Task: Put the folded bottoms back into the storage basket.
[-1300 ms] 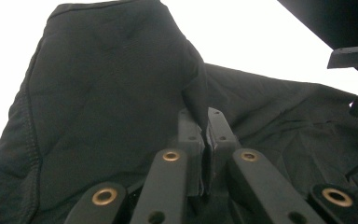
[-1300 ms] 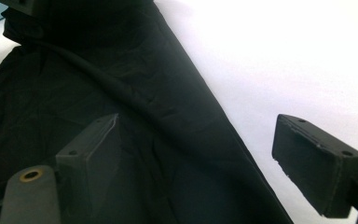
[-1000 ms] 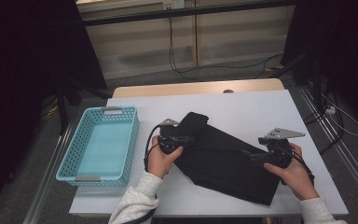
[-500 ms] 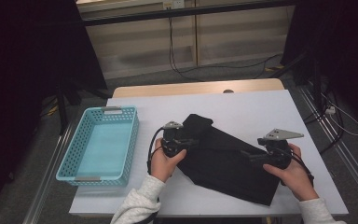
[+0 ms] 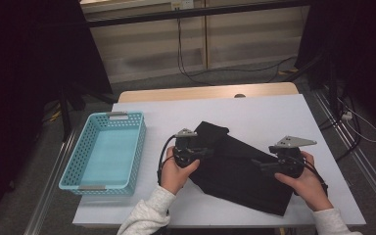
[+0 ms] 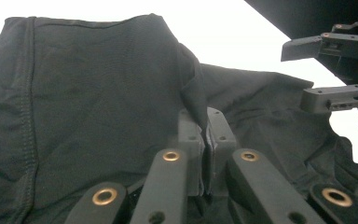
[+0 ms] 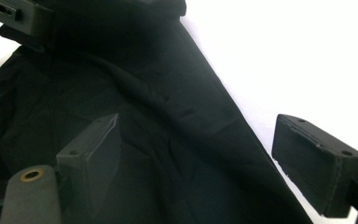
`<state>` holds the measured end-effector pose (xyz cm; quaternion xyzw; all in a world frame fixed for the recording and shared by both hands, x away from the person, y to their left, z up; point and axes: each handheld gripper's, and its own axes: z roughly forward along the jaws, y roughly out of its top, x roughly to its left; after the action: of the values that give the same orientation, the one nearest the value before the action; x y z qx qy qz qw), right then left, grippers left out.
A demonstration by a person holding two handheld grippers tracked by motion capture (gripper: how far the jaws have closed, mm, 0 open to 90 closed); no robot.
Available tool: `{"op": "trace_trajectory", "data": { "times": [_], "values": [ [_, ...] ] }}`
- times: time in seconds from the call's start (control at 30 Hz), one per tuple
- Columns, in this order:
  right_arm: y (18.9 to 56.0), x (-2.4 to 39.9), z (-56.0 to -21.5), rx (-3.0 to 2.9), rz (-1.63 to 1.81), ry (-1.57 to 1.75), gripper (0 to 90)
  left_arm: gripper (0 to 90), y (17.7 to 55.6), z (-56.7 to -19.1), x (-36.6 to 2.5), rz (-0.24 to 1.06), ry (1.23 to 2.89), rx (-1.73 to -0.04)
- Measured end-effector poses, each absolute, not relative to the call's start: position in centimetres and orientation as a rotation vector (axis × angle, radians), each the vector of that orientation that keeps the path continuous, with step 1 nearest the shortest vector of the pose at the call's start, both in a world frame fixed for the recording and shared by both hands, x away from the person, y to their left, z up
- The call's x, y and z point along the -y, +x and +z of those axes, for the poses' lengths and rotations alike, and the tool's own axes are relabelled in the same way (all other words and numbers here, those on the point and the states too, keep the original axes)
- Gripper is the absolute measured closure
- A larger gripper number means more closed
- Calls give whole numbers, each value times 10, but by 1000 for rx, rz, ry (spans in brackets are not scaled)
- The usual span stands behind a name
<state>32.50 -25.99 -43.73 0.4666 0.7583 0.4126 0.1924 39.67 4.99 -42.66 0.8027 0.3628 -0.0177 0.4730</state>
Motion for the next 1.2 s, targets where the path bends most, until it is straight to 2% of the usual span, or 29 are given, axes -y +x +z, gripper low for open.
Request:
{"op": "trace_trajectory", "data": {
  "times": [1.2],
  "values": [
    [325, 258, -439, -2135, 1159, 1310, 156, 870, 383, -435, -32, -97, 2008, -843]
  ]
}}
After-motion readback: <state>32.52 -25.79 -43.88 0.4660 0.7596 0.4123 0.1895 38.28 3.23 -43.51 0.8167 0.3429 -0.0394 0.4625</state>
